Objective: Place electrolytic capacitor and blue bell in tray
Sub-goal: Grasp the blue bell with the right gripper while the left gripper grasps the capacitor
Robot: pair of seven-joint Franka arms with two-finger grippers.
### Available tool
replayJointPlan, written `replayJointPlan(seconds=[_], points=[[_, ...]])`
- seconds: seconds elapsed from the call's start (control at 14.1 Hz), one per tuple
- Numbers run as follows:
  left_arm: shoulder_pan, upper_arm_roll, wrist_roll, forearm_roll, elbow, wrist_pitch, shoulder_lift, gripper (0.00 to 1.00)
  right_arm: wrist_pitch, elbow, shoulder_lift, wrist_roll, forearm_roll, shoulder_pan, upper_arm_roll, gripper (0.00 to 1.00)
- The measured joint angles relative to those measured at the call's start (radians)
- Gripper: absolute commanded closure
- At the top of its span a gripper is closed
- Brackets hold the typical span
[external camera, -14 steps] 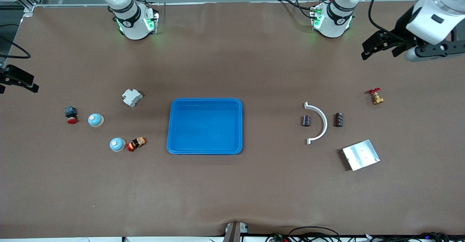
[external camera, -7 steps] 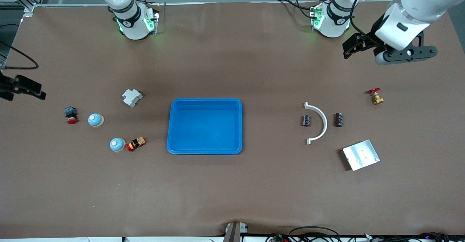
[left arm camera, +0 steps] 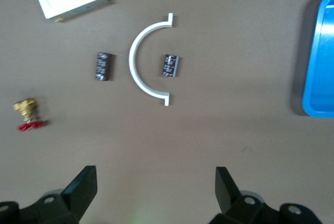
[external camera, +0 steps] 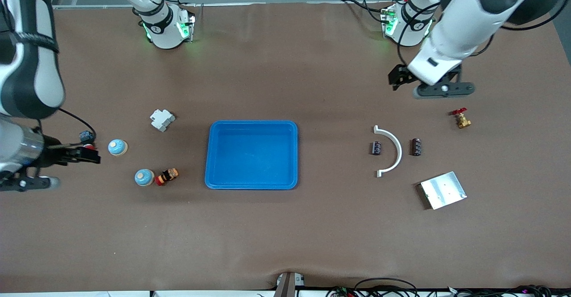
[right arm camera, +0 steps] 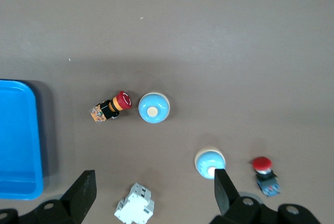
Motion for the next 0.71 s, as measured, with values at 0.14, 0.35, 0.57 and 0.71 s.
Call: replayJointPlan(seconds=[0.14, 0.35, 0.57, 0.71], points=[[-0.001, -0.014, 0.002, 0.014, -0.094, 0.114, -0.002, 0.00, 0.101, -0.057, 0.047, 0.000, 0.000, 0.015, 0.000, 0.00], [0.003, -0.014, 0.037, 0.027, -0.173, 0.211, 0.002, 0.00, 0.235, -0.143, 0.108, -0.065, -0.001, 0.017, 0.000, 0.00], [0.007, -0.014, 0.051, 0.060, -0.211, 0.288, 0.033, 0.00, 0.299, -0.157, 0.151, -0.190, -0.003, 0.017, -0.001, 0.00], [0.007, -0.014, 0.052, 0.071, -0.240, 0.362, 0.066, 0.00, 0.361, -0.171, 0.173, -0.248, -0.003, 0.016, -0.003, 0.00]])
